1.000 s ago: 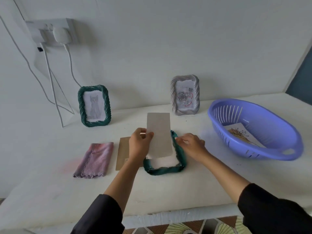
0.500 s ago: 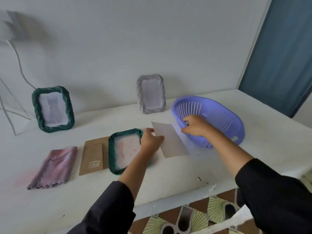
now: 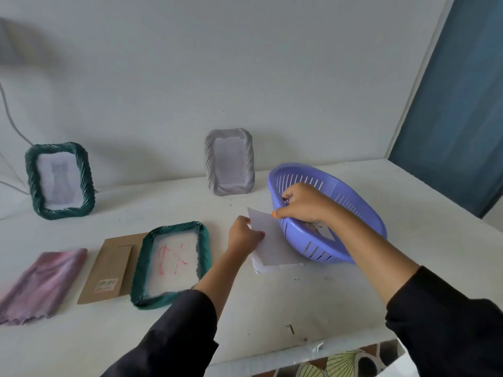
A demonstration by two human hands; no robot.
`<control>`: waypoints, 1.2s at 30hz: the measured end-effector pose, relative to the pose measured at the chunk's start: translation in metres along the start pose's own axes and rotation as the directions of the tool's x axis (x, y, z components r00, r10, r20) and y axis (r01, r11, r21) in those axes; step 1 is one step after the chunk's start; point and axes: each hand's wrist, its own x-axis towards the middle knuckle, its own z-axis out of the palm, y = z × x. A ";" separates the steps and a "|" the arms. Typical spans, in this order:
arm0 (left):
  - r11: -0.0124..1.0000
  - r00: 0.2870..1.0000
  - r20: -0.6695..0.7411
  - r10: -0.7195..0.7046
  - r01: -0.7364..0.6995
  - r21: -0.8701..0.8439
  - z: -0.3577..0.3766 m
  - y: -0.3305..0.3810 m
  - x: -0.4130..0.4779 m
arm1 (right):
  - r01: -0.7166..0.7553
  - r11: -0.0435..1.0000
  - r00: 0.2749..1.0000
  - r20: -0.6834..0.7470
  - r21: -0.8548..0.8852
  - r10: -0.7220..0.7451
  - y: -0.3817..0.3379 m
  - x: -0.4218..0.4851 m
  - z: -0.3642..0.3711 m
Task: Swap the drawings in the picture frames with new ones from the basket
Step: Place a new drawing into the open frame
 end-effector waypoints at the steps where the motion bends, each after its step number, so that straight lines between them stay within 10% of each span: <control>1: 1.000 1.000 -0.006 0.003 -0.003 0.016 0.001 -0.001 0.001 | 0.005 1.000 1.000 0.001 0.005 -0.005 0.000 -0.001 0.003; 10: 0.928 0.971 -0.188 0.149 -0.071 0.366 0.003 -0.003 -0.006 | 0.000 0.999 0.999 -0.052 -0.046 -0.002 0.006 -0.011 0.042; 14: 0.969 0.918 -0.323 0.228 -0.245 -0.012 -0.002 0.014 -0.016 | -0.032 0.998 0.999 0.016 0.061 0.031 0.009 -0.014 0.036; 22: 0.941 0.941 0.139 0.308 -0.323 0.099 0.004 0.032 -0.022 | -0.415 0.861 0.903 -0.020 -0.296 0.428 0.050 -0.008 0.008; 36: 0.945 0.943 0.194 0.271 -0.299 0.130 0.004 0.034 -0.022 | -0.534 0.755 0.834 -0.092 -0.380 0.543 0.057 -0.009 0.014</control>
